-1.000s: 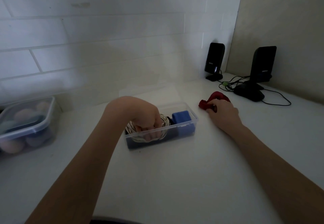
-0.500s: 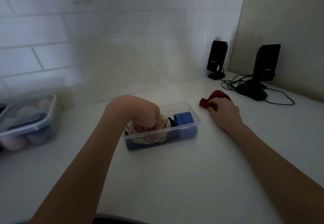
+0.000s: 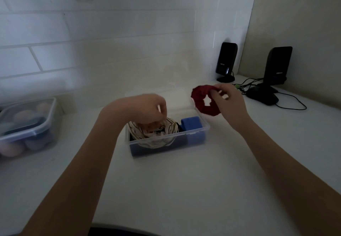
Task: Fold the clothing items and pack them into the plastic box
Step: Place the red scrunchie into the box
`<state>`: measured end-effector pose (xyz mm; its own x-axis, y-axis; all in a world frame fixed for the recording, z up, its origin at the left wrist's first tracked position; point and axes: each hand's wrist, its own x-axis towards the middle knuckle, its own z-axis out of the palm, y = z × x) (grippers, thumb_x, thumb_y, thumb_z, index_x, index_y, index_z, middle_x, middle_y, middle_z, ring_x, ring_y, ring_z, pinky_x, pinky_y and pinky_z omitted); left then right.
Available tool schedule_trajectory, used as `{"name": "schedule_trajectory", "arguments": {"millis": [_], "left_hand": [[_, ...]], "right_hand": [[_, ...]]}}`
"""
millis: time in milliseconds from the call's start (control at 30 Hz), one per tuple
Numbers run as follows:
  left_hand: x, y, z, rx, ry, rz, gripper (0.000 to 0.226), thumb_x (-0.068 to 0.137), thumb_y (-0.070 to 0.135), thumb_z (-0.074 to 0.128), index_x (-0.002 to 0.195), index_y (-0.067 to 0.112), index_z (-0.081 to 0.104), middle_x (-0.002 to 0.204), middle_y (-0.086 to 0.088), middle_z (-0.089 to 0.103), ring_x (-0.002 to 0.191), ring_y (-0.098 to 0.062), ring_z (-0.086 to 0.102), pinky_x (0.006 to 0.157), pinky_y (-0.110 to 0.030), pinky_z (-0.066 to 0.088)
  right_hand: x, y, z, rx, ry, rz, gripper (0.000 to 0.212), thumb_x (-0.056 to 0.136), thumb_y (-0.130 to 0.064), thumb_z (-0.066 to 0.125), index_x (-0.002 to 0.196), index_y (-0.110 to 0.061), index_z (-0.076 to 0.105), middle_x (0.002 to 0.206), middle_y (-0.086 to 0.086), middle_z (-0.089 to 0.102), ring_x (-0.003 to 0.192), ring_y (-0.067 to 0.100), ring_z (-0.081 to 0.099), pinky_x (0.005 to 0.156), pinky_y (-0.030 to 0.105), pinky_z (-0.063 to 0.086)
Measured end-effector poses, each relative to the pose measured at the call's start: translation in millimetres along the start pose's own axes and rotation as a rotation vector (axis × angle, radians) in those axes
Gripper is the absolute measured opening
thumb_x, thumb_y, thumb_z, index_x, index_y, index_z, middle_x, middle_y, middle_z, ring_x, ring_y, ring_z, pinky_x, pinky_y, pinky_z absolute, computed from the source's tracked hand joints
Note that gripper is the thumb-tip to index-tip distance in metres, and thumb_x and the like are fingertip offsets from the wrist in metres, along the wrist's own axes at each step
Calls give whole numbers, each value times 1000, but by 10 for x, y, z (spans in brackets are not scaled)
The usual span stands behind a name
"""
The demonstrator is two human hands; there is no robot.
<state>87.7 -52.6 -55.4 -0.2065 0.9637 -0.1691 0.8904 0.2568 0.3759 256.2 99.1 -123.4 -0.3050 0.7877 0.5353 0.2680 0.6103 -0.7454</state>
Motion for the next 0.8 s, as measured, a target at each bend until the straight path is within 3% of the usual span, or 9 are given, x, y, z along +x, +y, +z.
{"name": "schedule_trajectory", "arguments": {"millis": [100,167,200,333,433,567,700,800], "left_hand": [[133,-11,52,-166,283,122,37,84,33,64,116,20,51,107,3,58,91,-13,58,75,-25,46],[208,51,112,-272,280,186,65,77,42,69,132,21,44,120,8,53,109,-9,52,91,-26,43],[237,96,140,-327,242,205,68,76,43,70,134,21,44,124,8,52,114,-8,50,96,-27,41],[370,196,233,-653,142,243,54,79,31,70,129,18,52,120,3,64,107,-7,61,98,-27,44],[438,158,265,-699,129,253,43,78,29,72,118,20,59,115,2,67,106,-10,62,98,-29,47],[438,89,245,-776,178,271,21,79,22,71,100,16,68,96,1,74,91,-9,70,84,-23,54],[402,34,159,-1200,199,294,14,88,4,53,100,5,61,71,-3,72,74,-15,71,72,-26,58],[365,38,124,-1552,166,358,12,90,0,44,92,2,56,61,-2,65,64,-15,67,67,-26,58]], "right_hand": [[-46,-280,-41,437,-52,123,12,93,-13,53,94,-8,63,73,0,64,62,9,58,59,18,51],[-96,-420,-50,635,-123,172,13,95,-14,50,99,-8,61,72,4,64,63,13,61,65,25,55],[-120,-470,-41,719,-158,192,13,96,-14,48,98,-9,59,71,5,64,62,13,62,64,26,56],[-177,-567,18,996,-262,300,14,98,-16,43,104,-9,54,68,1,63,60,13,61,63,25,55],[-171,-556,42,1103,-311,347,18,99,-18,41,110,-10,52,68,0,61,60,12,59,68,26,55],[-140,-507,46,1239,-363,447,17,99,-27,40,95,-14,50,61,-3,51,51,9,48,72,27,50],[-152,-434,52,1196,-390,473,25,96,-36,42,93,-16,57,59,-5,47,52,6,44,70,23,46],[-219,-470,107,1027,-444,363,18,92,-21,52,108,-13,54,66,-4,54,60,8,52,68,29,51]]}}
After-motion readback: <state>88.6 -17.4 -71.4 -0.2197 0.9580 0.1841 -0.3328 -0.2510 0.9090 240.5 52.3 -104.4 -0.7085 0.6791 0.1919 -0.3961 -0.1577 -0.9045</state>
